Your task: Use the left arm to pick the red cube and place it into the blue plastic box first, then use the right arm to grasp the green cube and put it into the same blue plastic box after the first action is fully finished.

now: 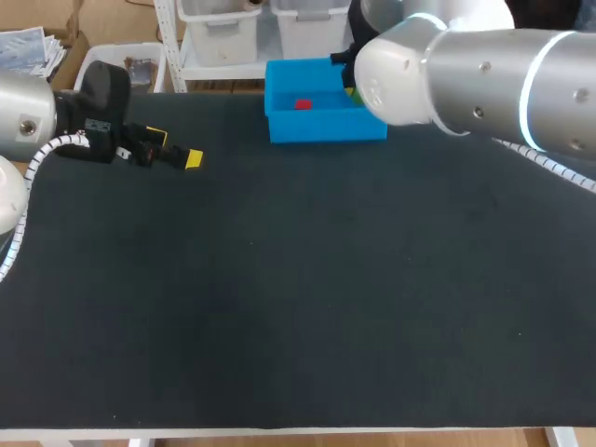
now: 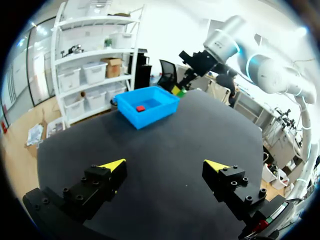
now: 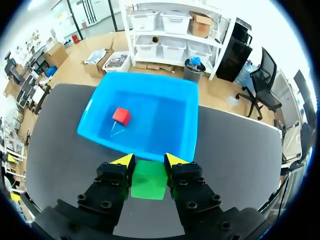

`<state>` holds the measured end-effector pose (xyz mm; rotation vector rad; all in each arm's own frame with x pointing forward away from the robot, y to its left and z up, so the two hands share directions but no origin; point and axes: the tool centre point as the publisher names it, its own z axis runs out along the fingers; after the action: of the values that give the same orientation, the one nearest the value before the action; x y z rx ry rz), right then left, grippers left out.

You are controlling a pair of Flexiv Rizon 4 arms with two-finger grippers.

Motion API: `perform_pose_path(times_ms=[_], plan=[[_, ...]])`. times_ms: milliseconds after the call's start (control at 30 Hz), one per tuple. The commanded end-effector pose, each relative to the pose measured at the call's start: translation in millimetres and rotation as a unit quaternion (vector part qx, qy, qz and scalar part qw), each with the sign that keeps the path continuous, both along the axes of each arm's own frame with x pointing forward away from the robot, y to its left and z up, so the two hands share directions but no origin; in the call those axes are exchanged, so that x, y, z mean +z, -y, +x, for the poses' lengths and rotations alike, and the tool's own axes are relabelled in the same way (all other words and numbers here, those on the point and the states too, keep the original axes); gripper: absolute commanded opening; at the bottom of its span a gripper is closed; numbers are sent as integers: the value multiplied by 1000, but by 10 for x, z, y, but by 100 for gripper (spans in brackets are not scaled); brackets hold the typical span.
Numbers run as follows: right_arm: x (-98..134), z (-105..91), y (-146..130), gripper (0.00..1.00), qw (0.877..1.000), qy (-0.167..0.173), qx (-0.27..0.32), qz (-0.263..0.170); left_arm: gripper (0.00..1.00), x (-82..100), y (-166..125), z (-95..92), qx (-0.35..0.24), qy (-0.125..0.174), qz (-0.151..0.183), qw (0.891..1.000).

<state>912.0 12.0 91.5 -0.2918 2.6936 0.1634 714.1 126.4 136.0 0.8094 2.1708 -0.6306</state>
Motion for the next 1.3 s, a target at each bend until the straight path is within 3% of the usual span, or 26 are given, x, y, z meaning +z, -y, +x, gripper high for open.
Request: perform_pose_path(times_ms=[33,467,933,1300], plan=[[-39,368,-71,0,1000,-14,4,1,100,-21,-18,-8,-2,4,-5,1000],[-203,765,-92,0,1000,-21,3,6,100,-21,-18,-8,-2,4,-5,1000],[-388,956,-117,0,999,-38,-3,5,100,-21,-18,-8,-2,4,-5,1000],[-388,1105,-212,0,999,-38,4,2,100,-21,-18,-8,-2,4,-5,1000]])
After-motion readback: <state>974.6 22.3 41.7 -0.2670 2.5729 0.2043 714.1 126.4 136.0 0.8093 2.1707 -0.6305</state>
